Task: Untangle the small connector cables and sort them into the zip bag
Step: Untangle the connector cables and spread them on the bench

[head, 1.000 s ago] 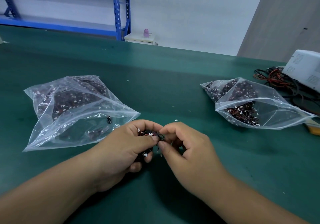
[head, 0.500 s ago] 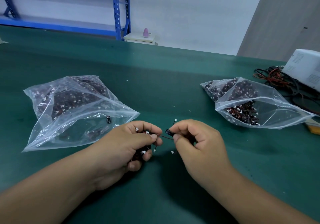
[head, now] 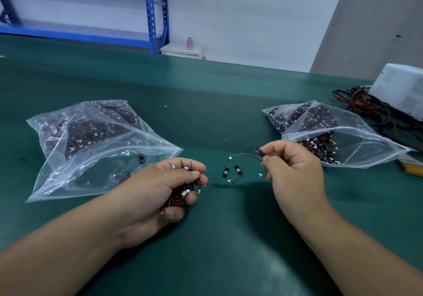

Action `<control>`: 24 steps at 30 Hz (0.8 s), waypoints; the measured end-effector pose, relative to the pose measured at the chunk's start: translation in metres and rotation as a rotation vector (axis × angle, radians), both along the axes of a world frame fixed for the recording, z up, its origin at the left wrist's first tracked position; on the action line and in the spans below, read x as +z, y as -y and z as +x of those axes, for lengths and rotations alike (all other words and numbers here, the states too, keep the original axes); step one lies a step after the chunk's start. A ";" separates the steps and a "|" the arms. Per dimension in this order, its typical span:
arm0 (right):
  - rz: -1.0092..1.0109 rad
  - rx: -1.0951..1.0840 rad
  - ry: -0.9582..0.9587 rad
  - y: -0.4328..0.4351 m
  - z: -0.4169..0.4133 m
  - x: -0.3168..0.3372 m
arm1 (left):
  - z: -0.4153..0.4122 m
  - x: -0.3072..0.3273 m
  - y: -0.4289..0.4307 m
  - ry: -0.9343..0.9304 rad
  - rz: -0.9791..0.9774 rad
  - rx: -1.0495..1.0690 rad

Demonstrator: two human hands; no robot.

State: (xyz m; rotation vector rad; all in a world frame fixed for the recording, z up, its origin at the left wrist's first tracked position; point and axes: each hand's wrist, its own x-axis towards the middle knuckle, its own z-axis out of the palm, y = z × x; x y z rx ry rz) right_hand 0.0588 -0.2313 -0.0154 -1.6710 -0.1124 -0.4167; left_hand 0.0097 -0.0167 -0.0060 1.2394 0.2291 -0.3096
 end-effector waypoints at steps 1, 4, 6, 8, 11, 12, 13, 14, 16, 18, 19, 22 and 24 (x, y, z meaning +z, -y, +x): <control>-0.021 -0.011 -0.007 0.002 0.002 -0.001 | 0.000 0.000 0.000 -0.002 0.000 0.001; -0.040 -0.013 -0.030 0.004 0.006 -0.004 | 0.000 0.000 0.000 -0.006 -0.003 0.005; -0.059 -0.024 -0.025 0.002 0.007 -0.005 | 0.001 -0.001 -0.001 -0.009 -0.008 0.007; -0.069 -0.030 -0.017 0.001 0.007 -0.007 | 0.001 -0.001 -0.001 -0.009 -0.011 0.007; -0.055 -0.017 -0.030 0.003 0.008 -0.007 | 0.001 -0.001 -0.001 -0.013 -0.010 0.007; -0.053 -0.016 -0.034 0.004 0.008 -0.007 | 0.001 -0.001 -0.001 -0.015 -0.011 0.010; -0.050 -0.017 -0.035 0.004 0.009 -0.008 | 0.001 -0.001 -0.001 -0.017 -0.011 0.014; -0.047 -0.019 -0.035 0.003 0.009 -0.008 | 0.001 -0.001 -0.001 -0.018 -0.012 0.017; -0.039 -0.023 -0.029 0.003 0.011 -0.008 | 0.002 -0.002 -0.001 -0.021 -0.016 0.019; -0.028 -0.015 -0.028 0.003 0.013 -0.008 | 0.002 -0.002 -0.002 -0.022 -0.021 0.015; -0.023 -0.007 -0.031 0.003 0.013 -0.008 | 0.002 -0.002 -0.002 -0.022 -0.023 0.010; -0.032 0.018 -0.044 0.001 0.012 -0.008 | 0.003 -0.003 -0.002 -0.025 -0.023 0.007; -0.044 0.039 -0.063 0.000 0.010 -0.009 | 0.003 -0.003 -0.002 -0.033 -0.033 0.011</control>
